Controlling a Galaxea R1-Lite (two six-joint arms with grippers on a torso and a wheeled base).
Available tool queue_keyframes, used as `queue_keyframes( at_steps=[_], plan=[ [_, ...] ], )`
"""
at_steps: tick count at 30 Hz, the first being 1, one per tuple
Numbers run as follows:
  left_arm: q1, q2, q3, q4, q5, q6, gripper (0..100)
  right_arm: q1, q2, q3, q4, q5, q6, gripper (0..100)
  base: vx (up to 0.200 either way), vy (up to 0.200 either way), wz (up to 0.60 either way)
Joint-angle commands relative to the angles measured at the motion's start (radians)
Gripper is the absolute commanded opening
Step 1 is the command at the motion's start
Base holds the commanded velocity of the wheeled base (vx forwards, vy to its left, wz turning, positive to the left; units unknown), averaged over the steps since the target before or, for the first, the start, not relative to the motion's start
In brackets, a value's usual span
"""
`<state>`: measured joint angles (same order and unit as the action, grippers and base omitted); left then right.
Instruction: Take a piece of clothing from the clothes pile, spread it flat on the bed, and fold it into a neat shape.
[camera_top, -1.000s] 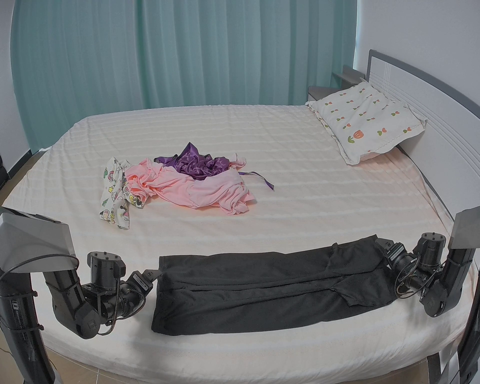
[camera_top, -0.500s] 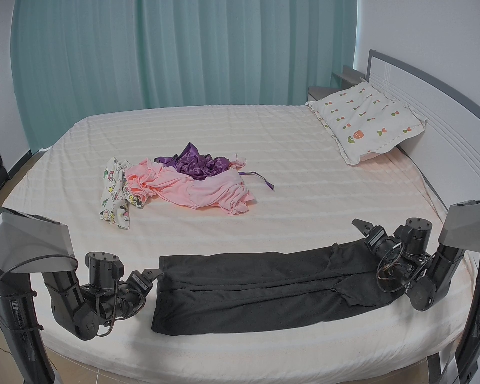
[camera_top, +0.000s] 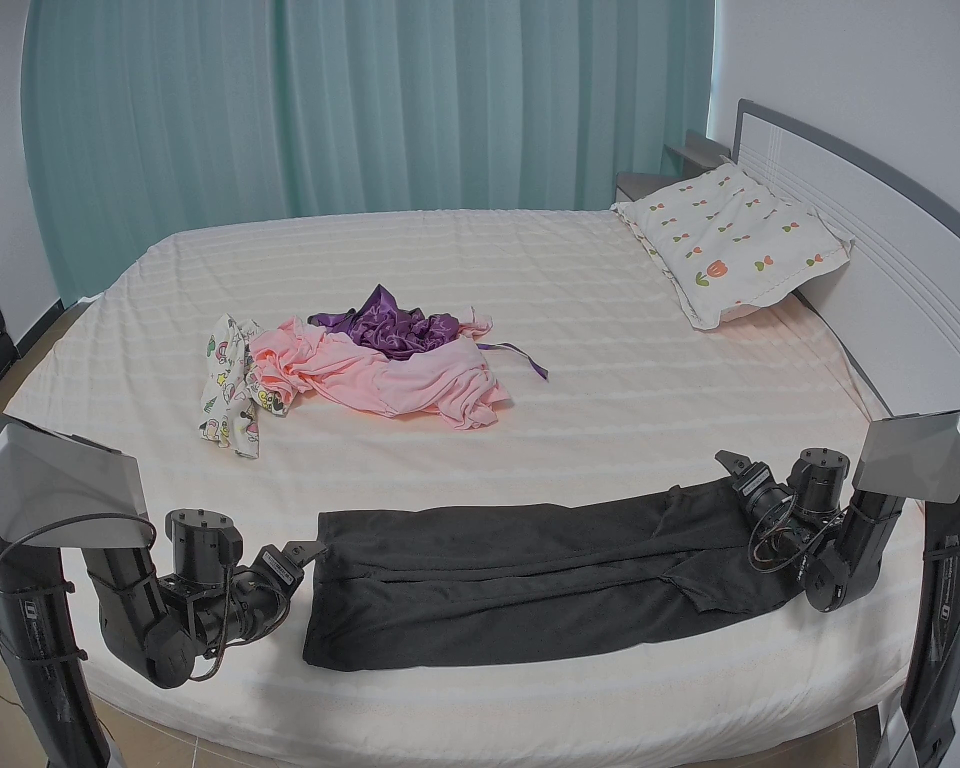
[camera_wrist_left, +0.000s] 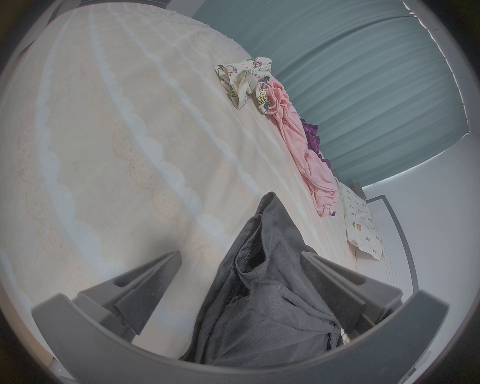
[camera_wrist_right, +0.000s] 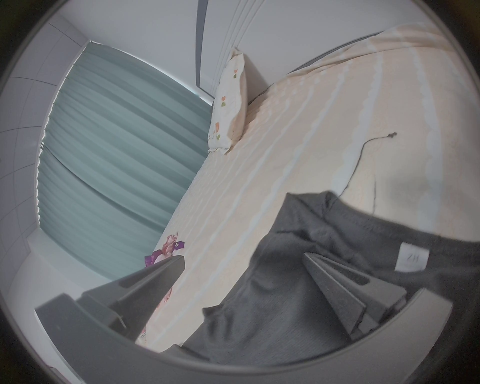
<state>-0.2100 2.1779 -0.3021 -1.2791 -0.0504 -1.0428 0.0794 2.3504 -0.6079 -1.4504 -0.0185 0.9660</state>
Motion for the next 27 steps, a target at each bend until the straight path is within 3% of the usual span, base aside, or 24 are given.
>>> queue_keyframes(
  at_steps=[1, 9, 19, 27],
  plan=[
    [0.000, 0.005, 0.001, 0.000, 0.000, 0.000, 100, -0.023, 0.007, 0.007, -0.002, -0.006, 0.000, 100, 0.000, 0.000, 0.00],
    [0.000, 0.010, 0.000, 0.000, 0.000, 0.000, 100, -0.003, -0.054, 0.034, -0.016, -0.012, 0.000, 100, 0.000, 0.000, 0.00],
    [0.000, 0.010, 0.001, 0.000, 0.001, 0.000, 100, 0.189, -0.097, 0.077, -0.007, -0.015, 0.000, 100, 0.000, 0.000, 0.00],
    [-0.002, 0.017, 0.001, 0.000, 0.000, 0.001, 100, 0.217, -0.051, 0.079, 0.024, -0.015, -0.006, 100, 0.000, 0.000, 0.00]
  ],
)
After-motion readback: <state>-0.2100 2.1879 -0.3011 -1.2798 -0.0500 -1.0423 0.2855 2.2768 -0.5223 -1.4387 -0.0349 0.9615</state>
